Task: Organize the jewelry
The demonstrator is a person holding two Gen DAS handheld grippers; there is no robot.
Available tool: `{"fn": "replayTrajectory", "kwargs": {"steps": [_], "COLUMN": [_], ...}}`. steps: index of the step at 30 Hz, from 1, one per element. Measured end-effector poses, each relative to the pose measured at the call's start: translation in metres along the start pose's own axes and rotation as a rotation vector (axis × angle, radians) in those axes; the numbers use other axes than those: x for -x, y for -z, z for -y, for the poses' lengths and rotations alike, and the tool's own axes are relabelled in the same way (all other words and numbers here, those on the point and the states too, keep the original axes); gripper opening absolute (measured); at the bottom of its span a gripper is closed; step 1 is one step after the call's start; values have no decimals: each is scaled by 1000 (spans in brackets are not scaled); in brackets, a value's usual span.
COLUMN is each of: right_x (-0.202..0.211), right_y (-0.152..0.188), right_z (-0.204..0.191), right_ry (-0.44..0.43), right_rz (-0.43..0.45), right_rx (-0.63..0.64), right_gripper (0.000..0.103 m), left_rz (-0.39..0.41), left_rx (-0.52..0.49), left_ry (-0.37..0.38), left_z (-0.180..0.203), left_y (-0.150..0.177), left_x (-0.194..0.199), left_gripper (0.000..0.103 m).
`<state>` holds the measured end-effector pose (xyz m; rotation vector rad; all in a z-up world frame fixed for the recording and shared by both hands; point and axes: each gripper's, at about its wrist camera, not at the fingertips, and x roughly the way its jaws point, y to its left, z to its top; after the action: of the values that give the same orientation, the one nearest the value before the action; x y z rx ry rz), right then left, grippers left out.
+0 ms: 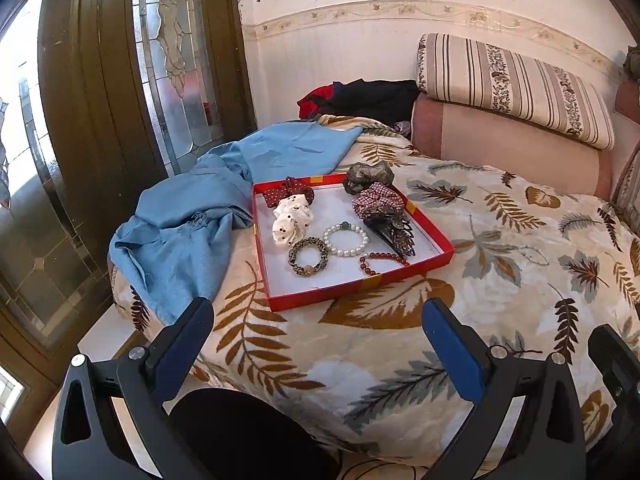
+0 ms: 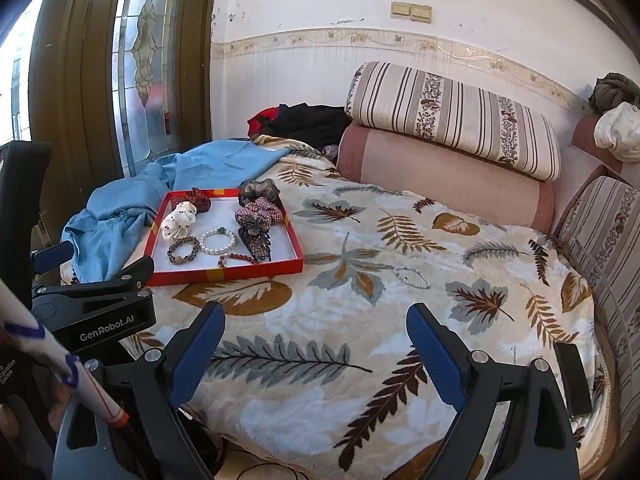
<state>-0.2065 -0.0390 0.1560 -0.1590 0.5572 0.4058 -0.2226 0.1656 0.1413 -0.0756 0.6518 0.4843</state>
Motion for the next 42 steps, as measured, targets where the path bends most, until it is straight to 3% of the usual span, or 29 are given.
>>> {"fn": "replayTrajectory", "kwargs": {"steps": [42], "right_x": [-3], "right_y": [5], "right_z": [2], "right_ry": [-2], "right_rz": [-13], "right_rx": [-3], "right_gripper": [95], "left_rz": [0], "left_rx": [-10], "left_ry": [-15], "left_z": [-4], "left_y": [4], "left_x": [-4], "left_gripper": [103]}}
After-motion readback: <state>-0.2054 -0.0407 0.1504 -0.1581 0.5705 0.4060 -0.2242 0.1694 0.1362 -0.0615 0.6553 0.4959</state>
